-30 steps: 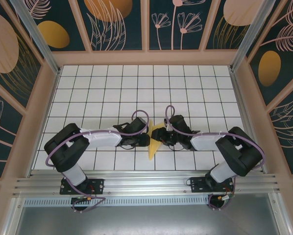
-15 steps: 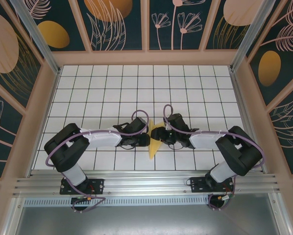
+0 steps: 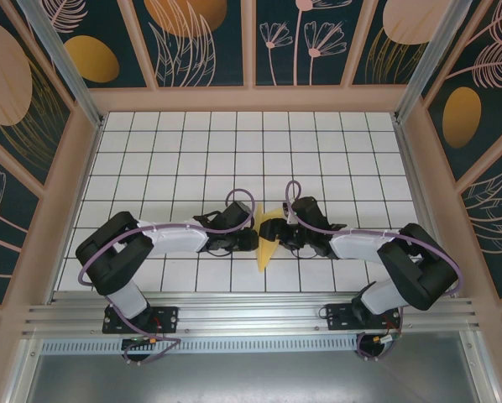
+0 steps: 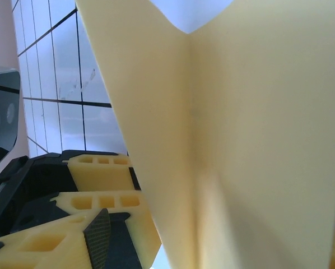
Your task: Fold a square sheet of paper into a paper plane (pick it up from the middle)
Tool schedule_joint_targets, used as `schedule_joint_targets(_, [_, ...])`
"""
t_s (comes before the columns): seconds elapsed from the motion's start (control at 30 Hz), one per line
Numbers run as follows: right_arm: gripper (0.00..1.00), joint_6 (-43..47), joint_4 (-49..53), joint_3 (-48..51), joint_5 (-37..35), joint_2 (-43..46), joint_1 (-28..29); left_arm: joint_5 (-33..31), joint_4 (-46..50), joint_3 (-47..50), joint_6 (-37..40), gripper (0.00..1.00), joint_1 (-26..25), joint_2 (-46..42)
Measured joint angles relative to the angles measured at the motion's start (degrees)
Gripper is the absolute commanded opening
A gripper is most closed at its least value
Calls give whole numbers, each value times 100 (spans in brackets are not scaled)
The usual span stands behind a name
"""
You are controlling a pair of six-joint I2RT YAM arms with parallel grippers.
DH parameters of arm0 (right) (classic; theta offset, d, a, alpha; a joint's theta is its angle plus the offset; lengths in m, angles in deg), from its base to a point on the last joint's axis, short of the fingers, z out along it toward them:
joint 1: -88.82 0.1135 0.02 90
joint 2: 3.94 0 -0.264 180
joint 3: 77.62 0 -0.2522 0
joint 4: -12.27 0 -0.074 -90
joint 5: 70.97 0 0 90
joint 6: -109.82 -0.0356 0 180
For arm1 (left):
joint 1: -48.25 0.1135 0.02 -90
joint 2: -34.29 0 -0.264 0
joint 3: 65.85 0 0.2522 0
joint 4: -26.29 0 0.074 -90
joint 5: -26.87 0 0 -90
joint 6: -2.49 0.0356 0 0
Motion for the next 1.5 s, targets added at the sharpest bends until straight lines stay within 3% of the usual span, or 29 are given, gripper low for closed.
schedule_joint_targets(0.3, [58, 24, 7, -13, 42, -59, -42, 37, -415, 269, -109, 40, 0, -125])
schedule_joint_targets(1.07, [16, 739, 516, -348, -70, -422, -59, 125, -1051, 629, -339, 46, -39, -319])
schedule_joint_targets(1.3, [7, 1016, 1034, -699, -310, -396, -57, -483, -986, 999, -603, 53, -50, -1241])
schedule_joint_targets(1.5, [6, 1257, 2013, -1196, -1047, -146, 57, -1274, -706, 1270, -826, 56, -37, -2065])
